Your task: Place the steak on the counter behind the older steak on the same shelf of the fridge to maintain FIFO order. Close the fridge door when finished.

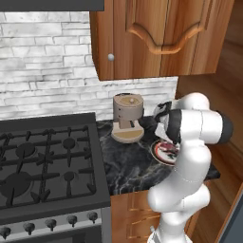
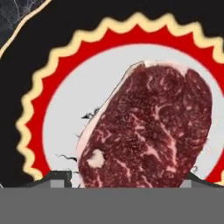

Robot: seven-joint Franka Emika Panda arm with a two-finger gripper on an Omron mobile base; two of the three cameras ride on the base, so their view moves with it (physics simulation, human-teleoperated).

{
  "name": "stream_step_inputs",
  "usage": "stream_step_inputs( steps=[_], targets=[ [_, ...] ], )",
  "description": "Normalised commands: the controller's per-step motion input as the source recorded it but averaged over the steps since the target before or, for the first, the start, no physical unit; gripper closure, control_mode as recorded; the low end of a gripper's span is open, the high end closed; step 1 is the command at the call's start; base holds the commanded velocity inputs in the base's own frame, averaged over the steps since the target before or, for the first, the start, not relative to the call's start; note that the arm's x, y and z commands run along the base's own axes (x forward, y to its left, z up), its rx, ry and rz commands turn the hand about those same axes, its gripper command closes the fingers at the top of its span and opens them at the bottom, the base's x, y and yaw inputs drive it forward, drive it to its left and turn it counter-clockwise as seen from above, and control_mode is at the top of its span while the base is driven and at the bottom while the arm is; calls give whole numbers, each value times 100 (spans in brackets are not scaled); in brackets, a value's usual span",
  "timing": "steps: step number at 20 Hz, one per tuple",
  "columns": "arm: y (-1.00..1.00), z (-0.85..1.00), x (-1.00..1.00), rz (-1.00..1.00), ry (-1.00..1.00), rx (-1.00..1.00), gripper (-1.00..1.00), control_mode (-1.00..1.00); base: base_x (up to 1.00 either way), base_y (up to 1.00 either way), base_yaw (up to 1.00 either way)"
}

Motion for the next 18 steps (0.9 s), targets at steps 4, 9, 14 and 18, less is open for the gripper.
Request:
stream_step_inputs(
  steps=[4, 9, 14, 18],
  targets=[
    [43, 99, -92, -2, -25, -2, 100, -100, 0, 0, 0],
    [22, 65, -100, -4, -12, 0, 100, -100, 0, 0, 0],
    [20, 47, -100, -2, -9, 0, 100, -100, 0, 0, 0],
    [44, 71, -72, 0, -2, -3, 100, -100, 0, 0, 0]
  ],
)
